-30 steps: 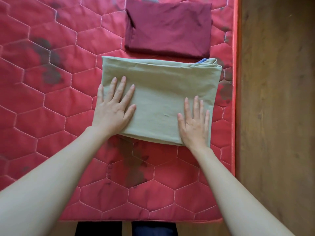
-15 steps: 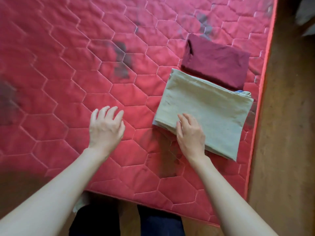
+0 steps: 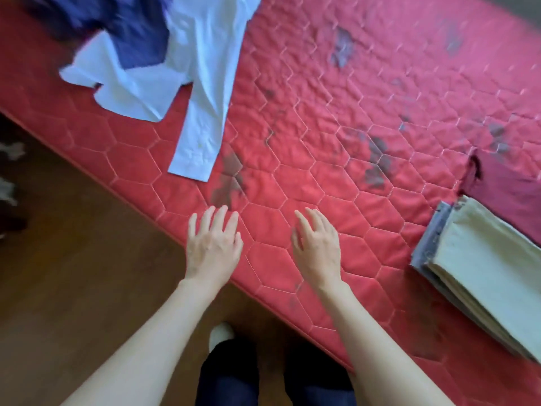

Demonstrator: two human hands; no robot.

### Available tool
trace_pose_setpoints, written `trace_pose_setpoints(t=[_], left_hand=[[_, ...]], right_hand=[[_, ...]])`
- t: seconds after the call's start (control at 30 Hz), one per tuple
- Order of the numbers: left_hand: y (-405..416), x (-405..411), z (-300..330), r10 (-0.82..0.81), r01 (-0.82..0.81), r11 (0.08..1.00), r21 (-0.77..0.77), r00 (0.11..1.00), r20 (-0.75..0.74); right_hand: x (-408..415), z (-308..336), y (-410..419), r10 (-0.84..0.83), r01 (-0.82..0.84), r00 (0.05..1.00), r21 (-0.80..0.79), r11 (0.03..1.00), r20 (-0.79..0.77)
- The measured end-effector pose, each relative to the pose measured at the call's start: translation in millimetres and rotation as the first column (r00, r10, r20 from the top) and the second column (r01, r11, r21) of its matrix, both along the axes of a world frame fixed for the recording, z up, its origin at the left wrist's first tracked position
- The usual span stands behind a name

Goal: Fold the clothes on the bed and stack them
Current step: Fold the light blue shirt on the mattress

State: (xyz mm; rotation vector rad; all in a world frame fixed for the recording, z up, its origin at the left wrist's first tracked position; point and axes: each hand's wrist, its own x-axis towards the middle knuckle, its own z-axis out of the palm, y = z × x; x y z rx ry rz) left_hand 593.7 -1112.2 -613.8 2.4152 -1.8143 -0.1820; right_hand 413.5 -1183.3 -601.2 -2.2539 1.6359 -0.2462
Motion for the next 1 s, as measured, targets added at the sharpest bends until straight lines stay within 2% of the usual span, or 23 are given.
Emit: trace_pose_setpoints(t=[0.2, 0.4, 0.53, 0.87, 0.93, 1.0], left_hand=[[-27, 99, 15, 0.109, -0.108, 0.993, -0.042, 0.993, 0.041], [-104, 164, 28, 0.090, -0.083, 0.992, -0.097, 0.994, 0.069], [-176, 198, 14, 0.047, -0.036, 0.989, -0.140, 0.996, 0.078], [-298, 272, -58, -0.015, 0.024, 0.996, -0.083, 0.995, 0.099], [-316, 287, -68, -0.010, 0.010, 1.000, 0.002, 0.995, 0.100], [-331, 301, -82, 0.016, -0.027, 0.988, 0.149, 0.997, 0.074]], right_hand=[[78, 10, -48, 0.070, -0.070, 0.997, -0.014, 0.997, -0.030], [126, 14, -127, 0.085, -0.086, 0.996, -0.044, 0.995, -0.019], [153, -1, -187, 0.073, -0.072, 0.997, -0.063, 0.995, 0.008], [232, -68, -309, 0.132, -0.131, 0.988, 0.018, 0.991, -0.075], [254, -79, -325, 0.097, -0.094, 0.993, 0.059, 0.994, -0.061], [275, -92, -336, 0.058, -0.050, 0.997, 0.123, 0.991, -0.059]])
